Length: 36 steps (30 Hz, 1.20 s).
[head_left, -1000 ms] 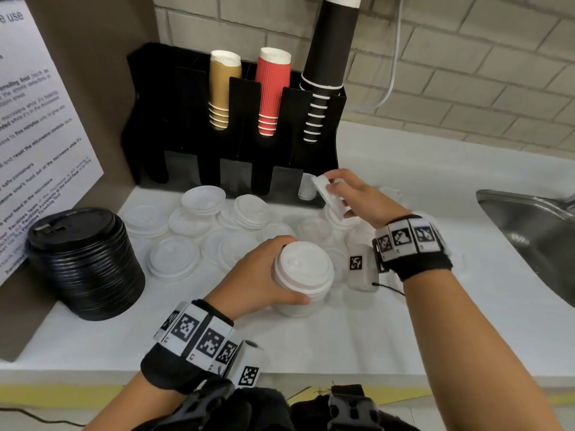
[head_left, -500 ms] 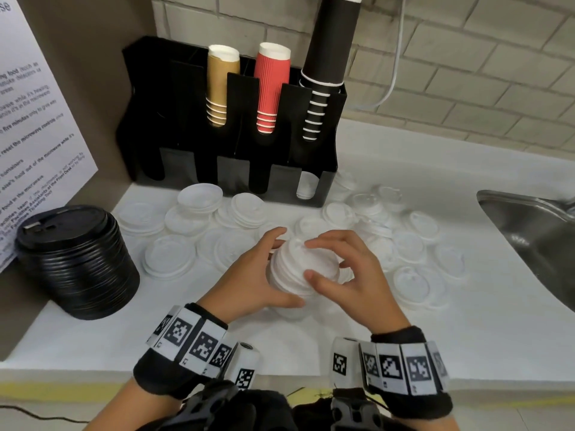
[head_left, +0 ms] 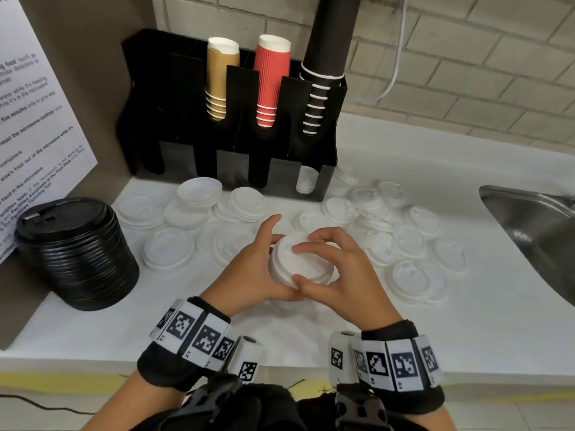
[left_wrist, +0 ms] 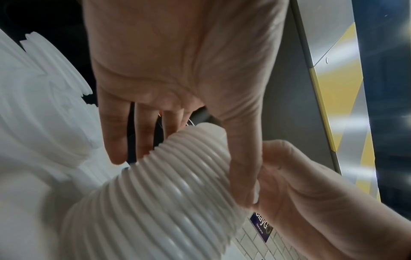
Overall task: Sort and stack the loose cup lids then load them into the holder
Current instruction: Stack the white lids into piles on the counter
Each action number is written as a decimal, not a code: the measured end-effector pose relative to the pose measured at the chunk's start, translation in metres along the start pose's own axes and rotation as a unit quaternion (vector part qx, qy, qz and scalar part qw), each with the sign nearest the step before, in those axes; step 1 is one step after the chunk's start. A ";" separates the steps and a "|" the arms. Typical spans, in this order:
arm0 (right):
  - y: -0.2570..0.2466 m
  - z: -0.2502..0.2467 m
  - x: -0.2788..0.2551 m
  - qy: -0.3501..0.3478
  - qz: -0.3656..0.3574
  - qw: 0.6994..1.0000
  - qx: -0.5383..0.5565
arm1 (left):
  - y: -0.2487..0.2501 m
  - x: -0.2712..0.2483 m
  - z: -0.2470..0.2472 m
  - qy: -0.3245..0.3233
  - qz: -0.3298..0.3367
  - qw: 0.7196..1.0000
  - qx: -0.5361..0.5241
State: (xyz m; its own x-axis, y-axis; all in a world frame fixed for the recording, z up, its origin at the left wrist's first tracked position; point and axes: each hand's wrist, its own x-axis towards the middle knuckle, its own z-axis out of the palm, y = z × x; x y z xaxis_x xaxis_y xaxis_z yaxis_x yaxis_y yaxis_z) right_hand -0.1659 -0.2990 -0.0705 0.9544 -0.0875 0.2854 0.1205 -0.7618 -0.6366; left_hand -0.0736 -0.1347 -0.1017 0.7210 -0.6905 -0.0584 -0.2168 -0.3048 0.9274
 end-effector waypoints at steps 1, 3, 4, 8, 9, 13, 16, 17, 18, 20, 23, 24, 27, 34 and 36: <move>0.000 0.000 0.000 -0.003 0.002 1.000 -0.004 | 0.001 0.000 0.000 -0.001 0.004 1.000 0.001; -0.001 -0.001 -0.001 -0.009 0.007 1.000 0.000 | 0.003 -0.001 0.000 -0.002 0.014 1.000 0.005; -0.002 -0.001 -0.002 -0.013 0.010 1.000 0.008 | 0.004 -0.002 0.001 -0.004 0.019 1.000 0.007; 0.004 -0.012 -0.007 0.044 0.053 0.996 0.056 | 0.008 -0.002 0.003 0.010 0.029 0.999 0.012; 0.010 -0.019 -0.008 0.068 0.088 0.993 0.037 | 0.008 -0.002 0.004 0.014 0.028 0.999 0.010; 0.047 -0.054 -0.014 0.004 0.324 0.930 -0.174 | 0.006 -0.001 0.005 0.015 0.021 1.000 0.009; 0.069 -0.070 -0.019 -0.087 0.423 0.874 -0.222 | 0.006 -0.002 0.005 0.016 0.020 1.000 0.012; 0.073 -0.072 -0.019 -0.099 0.432 0.870 -0.216 | 0.006 -0.003 0.005 0.017 0.020 1.000 0.012; 0.076 -0.073 -0.019 -0.108 0.434 0.868 -0.215 | 0.006 -0.003 0.005 0.018 0.020 1.000 0.012; 0.079 -0.073 -0.018 -0.126 0.428 0.864 -0.233 | 0.007 -0.003 0.005 0.018 0.019 1.000 0.013; 0.079 -0.078 -0.016 -0.134 0.408 0.869 -0.245 | 0.007 -0.004 0.006 0.019 0.017 1.000 0.015; 0.078 -0.081 -0.016 -0.130 0.396 0.881 -0.223 | 0.007 -0.004 0.006 0.020 0.016 1.000 0.017; 0.070 -0.091 -0.018 -0.128 0.343 0.923 -0.120 | 0.009 -0.005 0.006 0.020 0.014 1.000 0.020; 0.104 -0.122 -0.015 -0.087 0.407 0.887 -0.201 | 0.009 -0.004 0.006 0.016 0.013 1.000 0.019; 0.114 -0.123 -0.014 -0.145 0.443 0.857 -0.219 | 0.008 -0.004 0.005 0.014 0.015 1.000 0.017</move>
State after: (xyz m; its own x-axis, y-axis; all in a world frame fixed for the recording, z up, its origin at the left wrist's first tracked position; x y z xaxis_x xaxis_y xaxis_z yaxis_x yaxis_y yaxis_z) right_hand -0.1987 -0.4635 -0.0589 0.6540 -0.6410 -0.4017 -0.7400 -0.6523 -0.1640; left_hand -0.0818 -0.1381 -0.0957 0.7319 -0.6811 -0.0193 -0.2613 -0.3067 0.9152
